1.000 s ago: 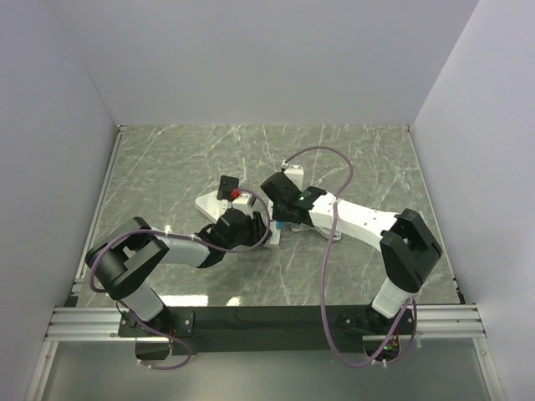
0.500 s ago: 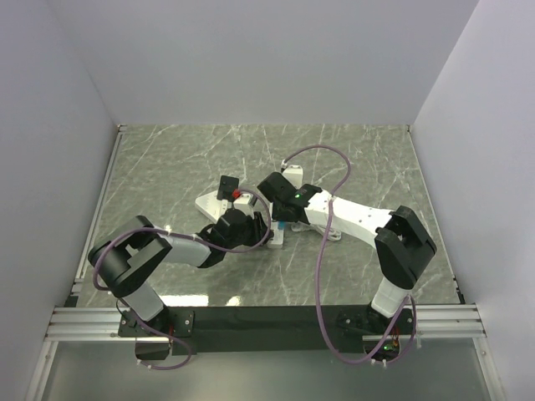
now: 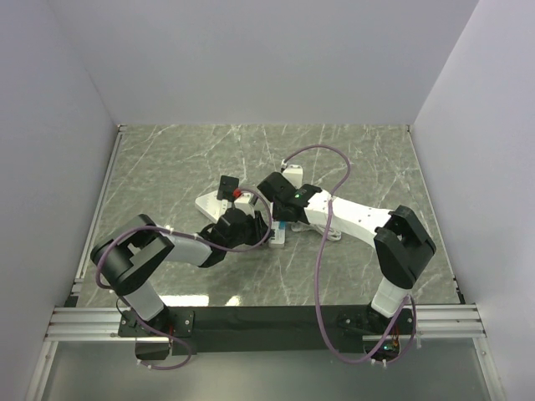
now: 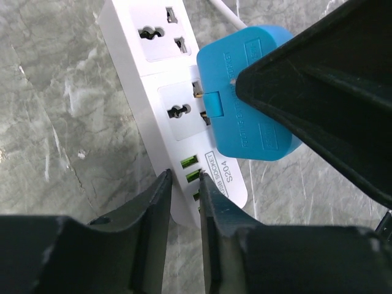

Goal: Insert the plug

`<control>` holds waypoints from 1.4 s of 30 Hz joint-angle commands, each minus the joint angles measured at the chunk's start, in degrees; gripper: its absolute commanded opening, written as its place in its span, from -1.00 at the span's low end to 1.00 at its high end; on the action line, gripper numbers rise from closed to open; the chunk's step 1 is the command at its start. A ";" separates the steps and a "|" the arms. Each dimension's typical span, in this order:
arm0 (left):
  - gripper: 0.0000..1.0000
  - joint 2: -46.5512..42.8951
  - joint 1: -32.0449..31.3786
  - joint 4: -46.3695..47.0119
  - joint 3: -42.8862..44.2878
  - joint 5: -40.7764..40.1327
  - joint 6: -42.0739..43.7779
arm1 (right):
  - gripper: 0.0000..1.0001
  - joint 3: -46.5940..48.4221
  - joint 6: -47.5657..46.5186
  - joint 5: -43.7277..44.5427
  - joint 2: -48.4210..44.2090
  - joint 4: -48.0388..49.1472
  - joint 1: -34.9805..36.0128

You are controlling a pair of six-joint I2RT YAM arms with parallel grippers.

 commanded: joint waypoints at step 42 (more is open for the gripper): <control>-0.54 5.43 0.01 -5.97 4.24 -0.62 0.97 | -1.00 -12.60 -1.54 -7.40 4.31 9.36 0.50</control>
